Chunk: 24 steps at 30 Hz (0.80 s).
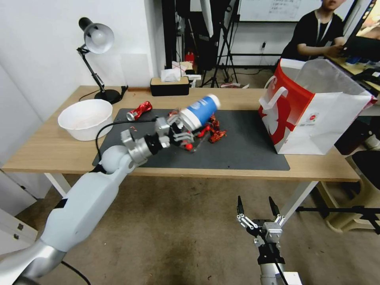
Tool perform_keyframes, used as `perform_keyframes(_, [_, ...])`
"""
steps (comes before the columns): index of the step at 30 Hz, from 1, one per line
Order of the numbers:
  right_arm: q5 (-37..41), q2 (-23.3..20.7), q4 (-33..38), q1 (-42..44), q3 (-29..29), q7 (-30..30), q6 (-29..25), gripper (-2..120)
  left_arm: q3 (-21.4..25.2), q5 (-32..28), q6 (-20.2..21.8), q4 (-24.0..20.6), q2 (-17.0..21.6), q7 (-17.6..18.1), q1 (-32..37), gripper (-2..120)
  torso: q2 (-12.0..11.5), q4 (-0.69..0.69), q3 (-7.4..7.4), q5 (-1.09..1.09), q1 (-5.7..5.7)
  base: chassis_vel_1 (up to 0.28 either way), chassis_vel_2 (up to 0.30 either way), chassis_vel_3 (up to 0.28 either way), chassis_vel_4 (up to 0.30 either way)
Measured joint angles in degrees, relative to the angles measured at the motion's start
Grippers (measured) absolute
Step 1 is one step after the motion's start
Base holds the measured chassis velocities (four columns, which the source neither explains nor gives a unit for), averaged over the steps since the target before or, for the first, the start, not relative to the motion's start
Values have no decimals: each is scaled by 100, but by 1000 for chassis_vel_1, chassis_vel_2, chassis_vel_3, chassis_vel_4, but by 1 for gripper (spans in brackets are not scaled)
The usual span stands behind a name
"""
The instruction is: Pick up the trash from the table and place it into the takeout bag.
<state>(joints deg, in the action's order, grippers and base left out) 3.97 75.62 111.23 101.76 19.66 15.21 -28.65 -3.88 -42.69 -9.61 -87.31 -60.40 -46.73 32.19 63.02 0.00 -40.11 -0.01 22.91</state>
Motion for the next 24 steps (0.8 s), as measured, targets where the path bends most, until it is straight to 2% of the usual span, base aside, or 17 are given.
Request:
perform_keyframes(8, [-175,63,6,28,28,0,-50,100,-704,-185,146,714,-508,-41,-1099,61,0,0,0,2,0,0,0,0,0])
perform_keyframes(13, [-200,89,16,65,53,0,-64,100,-923,-252,157,1133,-838,-16,-1597,61,0,-1,0,2,0,0,0,0,0])
perform_keyframes(16, [-201,121,51,88,67,-1,-67,100,-973,-258,170,1675,-1335,18,-2124,61,0,0,-1,2,1,0,0,0,0])
perform_keyframes(17, [-201,121,51,88,67,-1,-67,100,-973,-258,170,1675,-1335,18,-2124,61,0,0,-1,2,1,0,0,0,0])
perform_keyframes(19, [-201,132,73,97,69,-1,-67,100,-1067,-242,170,1923,-1602,30,-2431,61,0,-1,0,2,1,0,0,0,0])
perform_keyframes(21, [-202,135,82,100,68,-3,-67,100,-1126,-236,170,2011,-1703,43,-2543,61,0,-1,0,3,1,0,0,0,0])
perform_keyframes(23, [-224,165,92,101,60,-4,-66,100,-1320,-221,171,2293,-2020,146,-2863,61,0,0,0,2,1,0,0,0,0])
perform_keyframes(24, [-224,165,92,101,60,-4,-66,100,-1320,-221,171,2293,-2020,146,-2863,61,0,0,0,2,1,0,0,0,0])
